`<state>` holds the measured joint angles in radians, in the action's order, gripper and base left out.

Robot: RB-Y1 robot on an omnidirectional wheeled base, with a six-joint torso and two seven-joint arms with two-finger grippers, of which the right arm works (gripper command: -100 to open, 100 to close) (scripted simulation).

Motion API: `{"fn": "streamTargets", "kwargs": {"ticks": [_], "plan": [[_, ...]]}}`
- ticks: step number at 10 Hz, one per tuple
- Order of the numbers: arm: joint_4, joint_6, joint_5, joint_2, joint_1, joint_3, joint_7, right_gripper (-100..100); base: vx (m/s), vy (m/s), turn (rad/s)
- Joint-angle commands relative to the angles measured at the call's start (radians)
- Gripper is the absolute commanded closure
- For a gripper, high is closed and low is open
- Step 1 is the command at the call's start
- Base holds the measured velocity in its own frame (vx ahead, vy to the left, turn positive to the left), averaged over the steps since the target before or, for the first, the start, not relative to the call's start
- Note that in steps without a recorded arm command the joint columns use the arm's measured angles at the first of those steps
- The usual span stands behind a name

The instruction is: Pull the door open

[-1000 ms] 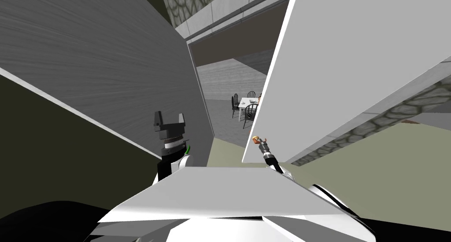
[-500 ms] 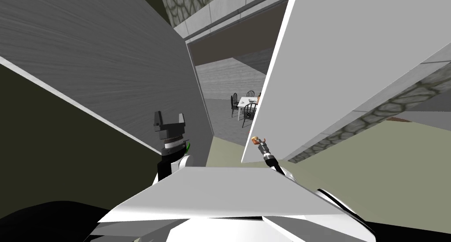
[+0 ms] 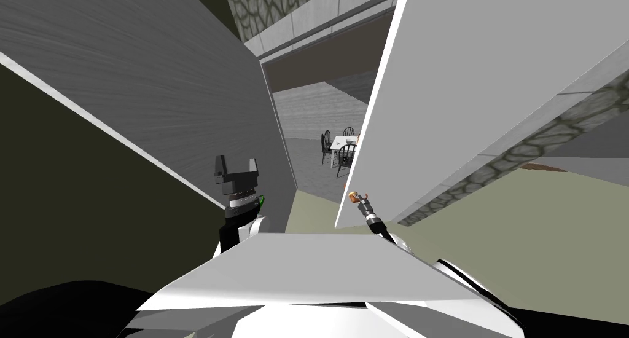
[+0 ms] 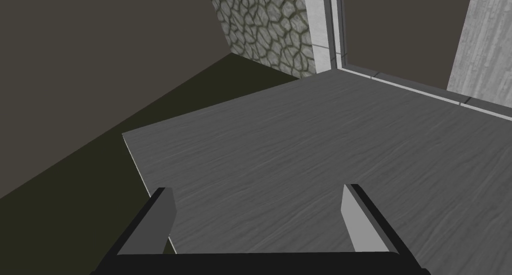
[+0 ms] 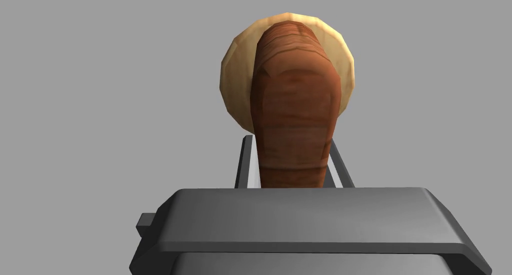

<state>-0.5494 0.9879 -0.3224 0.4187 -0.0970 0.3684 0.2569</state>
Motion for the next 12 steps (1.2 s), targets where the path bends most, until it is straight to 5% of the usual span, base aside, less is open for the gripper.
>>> {"fn": "streamTargets", "kwargs": {"ticks": [1,12], "plan": [[-0.032,-0.014,-0.001,0.004,0.013,0.001,-0.005,100,-0.012,-0.013,0.003],[0.056,0.136,-0.049,0.08,0.083,0.028,0.072,100,-0.108,-0.014,0.167]]}}
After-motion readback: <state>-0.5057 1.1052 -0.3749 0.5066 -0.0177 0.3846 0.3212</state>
